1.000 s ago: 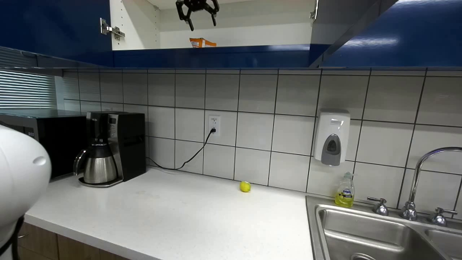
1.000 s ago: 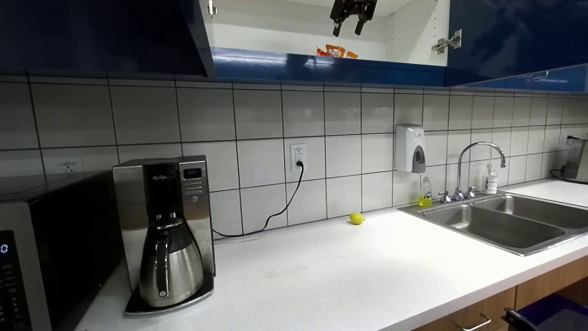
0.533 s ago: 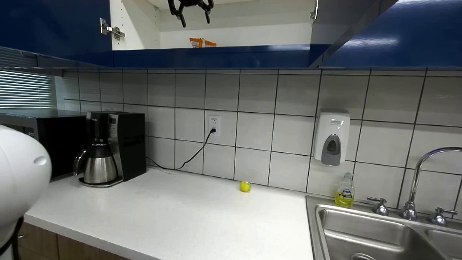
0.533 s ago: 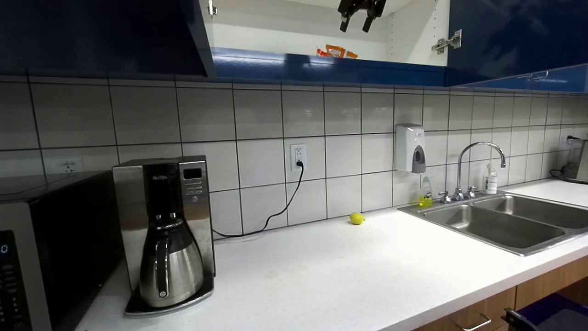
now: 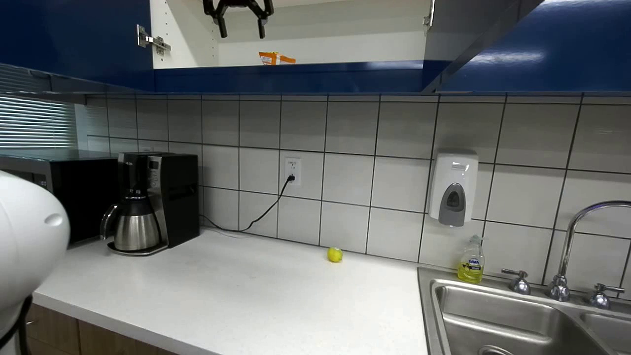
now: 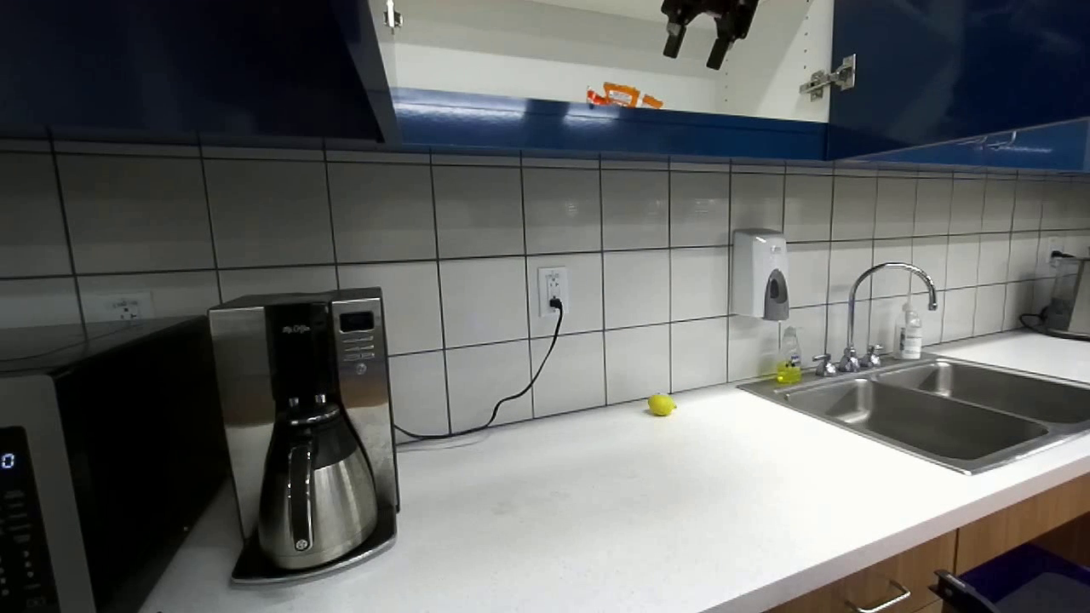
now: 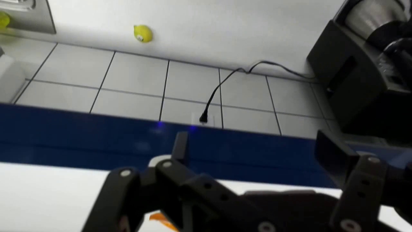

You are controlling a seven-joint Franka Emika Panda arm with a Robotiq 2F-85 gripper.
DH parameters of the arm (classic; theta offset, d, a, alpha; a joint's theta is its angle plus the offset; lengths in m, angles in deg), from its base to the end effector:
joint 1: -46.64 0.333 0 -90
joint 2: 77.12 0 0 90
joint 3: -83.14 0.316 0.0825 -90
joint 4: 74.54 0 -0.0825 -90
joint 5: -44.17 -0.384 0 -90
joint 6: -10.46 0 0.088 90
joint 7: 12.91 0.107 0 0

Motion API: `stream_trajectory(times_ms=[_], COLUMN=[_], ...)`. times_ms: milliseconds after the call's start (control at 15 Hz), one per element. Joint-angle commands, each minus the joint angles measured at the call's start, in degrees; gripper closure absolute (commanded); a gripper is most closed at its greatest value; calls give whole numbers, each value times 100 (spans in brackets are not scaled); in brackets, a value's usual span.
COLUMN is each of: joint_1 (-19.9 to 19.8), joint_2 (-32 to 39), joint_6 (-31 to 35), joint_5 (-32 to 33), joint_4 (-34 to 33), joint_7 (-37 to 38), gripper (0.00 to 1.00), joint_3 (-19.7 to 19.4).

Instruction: Put the orange packet in the top cabinet

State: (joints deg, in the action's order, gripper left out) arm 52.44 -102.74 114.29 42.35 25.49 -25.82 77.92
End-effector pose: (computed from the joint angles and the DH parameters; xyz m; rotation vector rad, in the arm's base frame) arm 0.4156 -0.0073 0.7854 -3.0000 -0.3534 -0.7977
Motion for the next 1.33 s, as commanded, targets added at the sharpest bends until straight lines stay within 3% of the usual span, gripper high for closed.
stream_trajectory(times_ms=[0, 200, 400, 733, 1267], joint_1=[-142, -197, -222, -209, -150], joint_2=[-401, -459, -404, -364, -533], joint_6=[-1034, -1721, -1954, -1696, -618], joint_5=[-51, 68, 172, 406, 439], joint_4=[303, 441, 719, 1403, 2644], joint_7=[-115, -108, -119, -156, -332], gripper=[0, 0, 0, 0, 0], joint_3=[27, 48, 73, 108, 156])
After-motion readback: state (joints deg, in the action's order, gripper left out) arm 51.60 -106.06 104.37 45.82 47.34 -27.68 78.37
